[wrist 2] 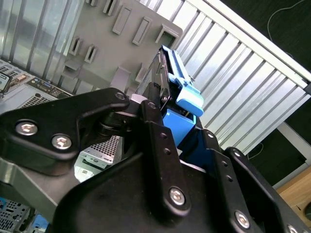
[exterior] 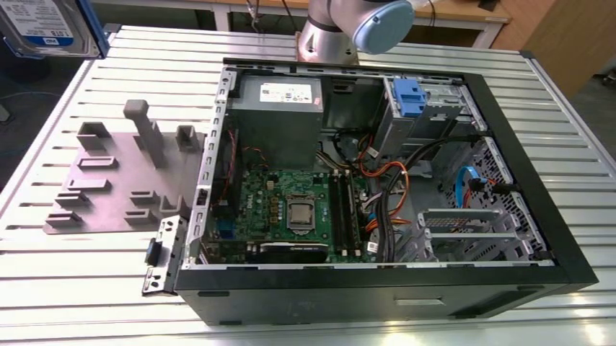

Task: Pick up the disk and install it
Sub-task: 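Pick up the disk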

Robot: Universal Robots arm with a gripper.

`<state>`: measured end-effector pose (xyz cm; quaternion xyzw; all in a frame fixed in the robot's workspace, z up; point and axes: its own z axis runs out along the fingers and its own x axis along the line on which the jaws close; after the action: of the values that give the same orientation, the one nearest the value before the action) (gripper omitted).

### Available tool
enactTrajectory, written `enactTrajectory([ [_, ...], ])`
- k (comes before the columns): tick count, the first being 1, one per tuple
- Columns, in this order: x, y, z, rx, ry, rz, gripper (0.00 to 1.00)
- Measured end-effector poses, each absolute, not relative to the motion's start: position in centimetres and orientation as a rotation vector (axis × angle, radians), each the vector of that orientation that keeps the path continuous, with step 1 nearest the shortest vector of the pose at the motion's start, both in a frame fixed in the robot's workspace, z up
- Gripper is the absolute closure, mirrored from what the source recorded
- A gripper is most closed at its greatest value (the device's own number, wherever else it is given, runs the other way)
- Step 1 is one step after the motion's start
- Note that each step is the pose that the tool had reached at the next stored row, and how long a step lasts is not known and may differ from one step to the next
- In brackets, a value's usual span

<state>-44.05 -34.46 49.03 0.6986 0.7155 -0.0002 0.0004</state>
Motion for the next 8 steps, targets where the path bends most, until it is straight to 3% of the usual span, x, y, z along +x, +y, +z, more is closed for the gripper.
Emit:
enactTrajectory([
  [8,-43.82,-34.67,49.03,2.193,2.246,-0.003,0.64],
])
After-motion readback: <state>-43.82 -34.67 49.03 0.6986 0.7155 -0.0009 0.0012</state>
